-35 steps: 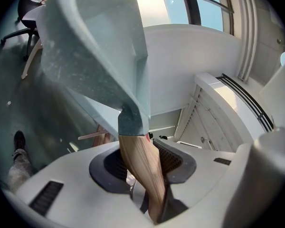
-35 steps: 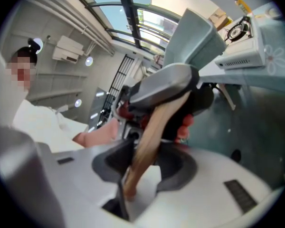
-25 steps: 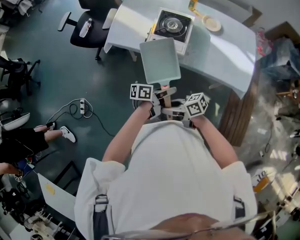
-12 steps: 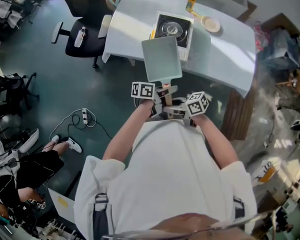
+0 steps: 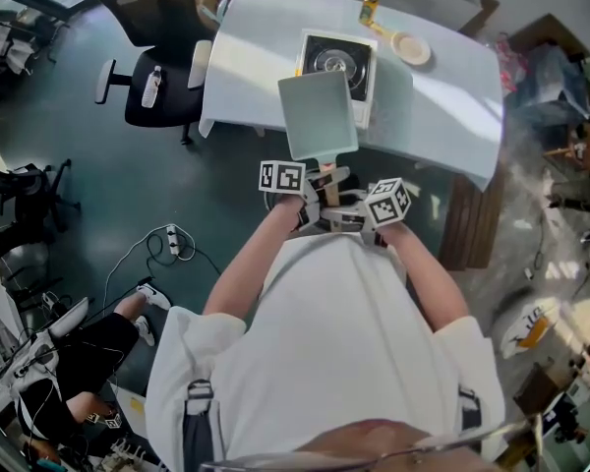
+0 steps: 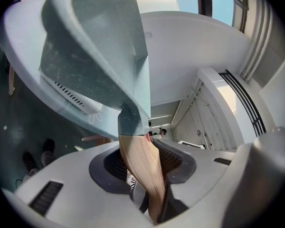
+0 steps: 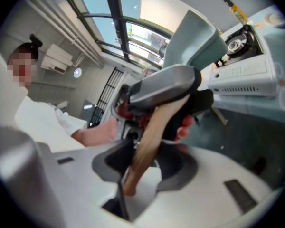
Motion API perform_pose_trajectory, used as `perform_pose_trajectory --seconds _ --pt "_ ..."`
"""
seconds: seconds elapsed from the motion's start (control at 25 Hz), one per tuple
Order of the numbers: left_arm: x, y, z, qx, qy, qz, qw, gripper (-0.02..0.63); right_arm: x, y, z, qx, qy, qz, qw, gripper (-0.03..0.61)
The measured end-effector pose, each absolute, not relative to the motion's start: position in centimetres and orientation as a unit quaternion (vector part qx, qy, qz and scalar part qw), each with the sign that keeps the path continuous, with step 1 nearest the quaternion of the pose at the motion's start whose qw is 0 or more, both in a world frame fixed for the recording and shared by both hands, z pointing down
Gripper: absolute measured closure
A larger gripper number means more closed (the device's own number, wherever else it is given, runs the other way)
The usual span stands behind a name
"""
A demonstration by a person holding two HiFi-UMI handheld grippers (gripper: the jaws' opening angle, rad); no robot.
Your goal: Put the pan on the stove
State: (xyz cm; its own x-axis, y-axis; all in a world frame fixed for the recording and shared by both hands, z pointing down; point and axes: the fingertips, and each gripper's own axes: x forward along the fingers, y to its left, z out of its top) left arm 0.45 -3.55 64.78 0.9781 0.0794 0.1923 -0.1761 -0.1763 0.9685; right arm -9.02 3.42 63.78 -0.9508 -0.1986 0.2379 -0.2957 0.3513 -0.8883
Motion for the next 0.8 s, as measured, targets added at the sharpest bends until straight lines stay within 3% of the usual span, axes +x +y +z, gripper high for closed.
perform_pose_trajectory --seconds 0.8 --pt "6.9 -11.8 67.3 0.754 -0.072 0.066 0.649 0.442 -1.9 -3.9 66.2 0.109 -0.815 0.562 0.088 0.414"
